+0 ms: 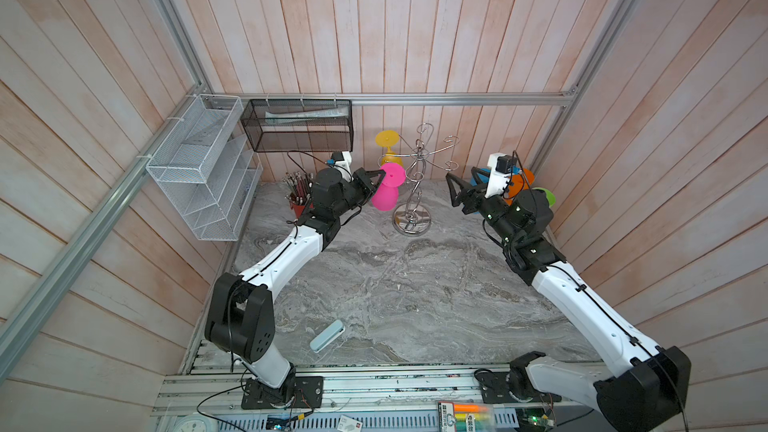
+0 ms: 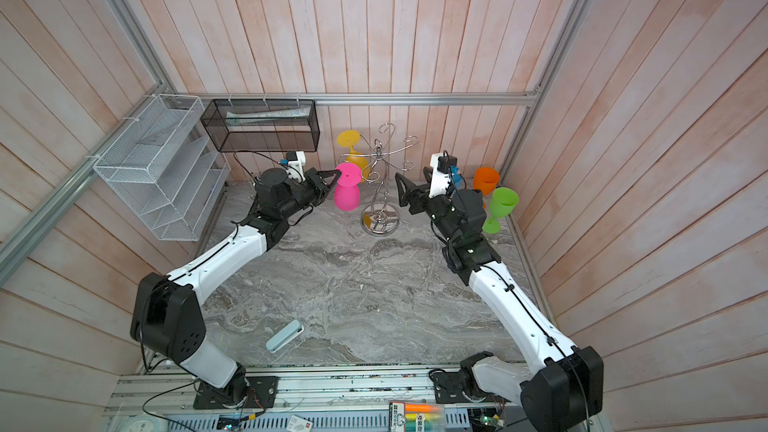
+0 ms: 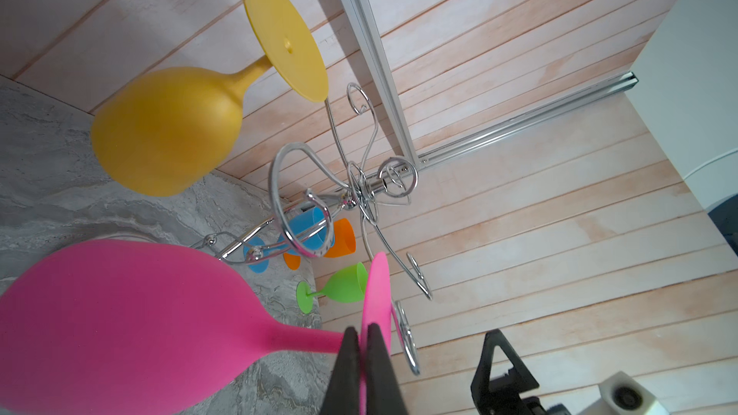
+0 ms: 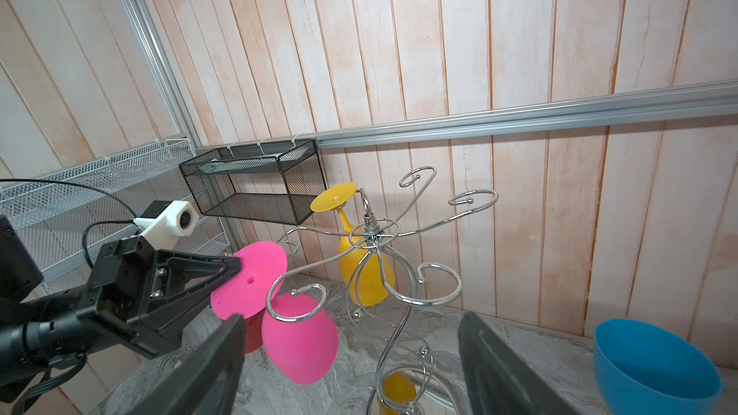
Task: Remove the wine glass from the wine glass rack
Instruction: 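Carry the pink glass toward the robot while the right gripper follows it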
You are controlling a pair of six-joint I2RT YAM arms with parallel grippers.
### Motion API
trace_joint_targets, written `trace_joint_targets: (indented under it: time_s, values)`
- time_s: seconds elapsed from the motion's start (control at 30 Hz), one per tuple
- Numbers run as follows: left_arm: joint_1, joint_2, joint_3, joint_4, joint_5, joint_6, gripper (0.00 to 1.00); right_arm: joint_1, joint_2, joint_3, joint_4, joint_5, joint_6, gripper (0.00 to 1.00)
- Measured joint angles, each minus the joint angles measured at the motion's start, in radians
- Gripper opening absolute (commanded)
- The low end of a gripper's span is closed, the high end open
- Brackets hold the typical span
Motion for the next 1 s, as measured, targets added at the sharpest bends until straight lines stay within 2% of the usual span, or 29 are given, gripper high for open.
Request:
trace_joint_targets:
  time_s: [0.2,0.4,0.53,0.77,1.0]
  values:
    - [-0.005,-0.082,-0.096,-0.003,0.084,0.072,0.0,0.0,0.0,0.01,-0.019,0.001,0.0,0.84]
    - [-0.015,-0.24,-0.261,-0.017,0.121,0.185,0.0,0.011,-0.003,0.01,-0.053,0.008,0.023,0.84]
    - [-0.021,-0.327,-0.35,-0.03,0.122,0.274,0.0,0.081,-0.003,0.023,-0.096,0.049,0.026,0.84]
    - [-0.051,-0.455,-0.51,-0.034,0.069,0.422,0.0,0.179,-0.005,0.043,-0.178,0.135,0.031,0.83]
    - [-0.109,-0.513,-0.562,-0.064,-0.014,0.572,0.0,0.235,-0.013,-0.023,-0.282,0.19,0.076,0.83]
